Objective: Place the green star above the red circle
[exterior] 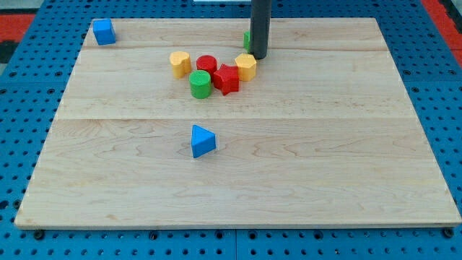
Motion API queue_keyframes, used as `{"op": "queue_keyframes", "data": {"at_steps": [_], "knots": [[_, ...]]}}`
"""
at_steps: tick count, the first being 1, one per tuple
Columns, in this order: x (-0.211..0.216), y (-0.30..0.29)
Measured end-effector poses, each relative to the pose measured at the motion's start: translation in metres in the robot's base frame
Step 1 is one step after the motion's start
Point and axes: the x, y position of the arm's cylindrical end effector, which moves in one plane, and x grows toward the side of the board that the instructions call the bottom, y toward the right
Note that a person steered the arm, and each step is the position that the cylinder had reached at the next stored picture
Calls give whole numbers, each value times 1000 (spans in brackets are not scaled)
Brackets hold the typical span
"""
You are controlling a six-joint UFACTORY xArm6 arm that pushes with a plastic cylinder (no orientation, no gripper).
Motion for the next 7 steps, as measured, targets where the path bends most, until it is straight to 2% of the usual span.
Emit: {"op": "queue_keyframes", "data": {"at_steps": [2, 4, 6, 7], "knots": [[-21, -66], [-9, 11], [-47, 7], [-41, 0]]}}
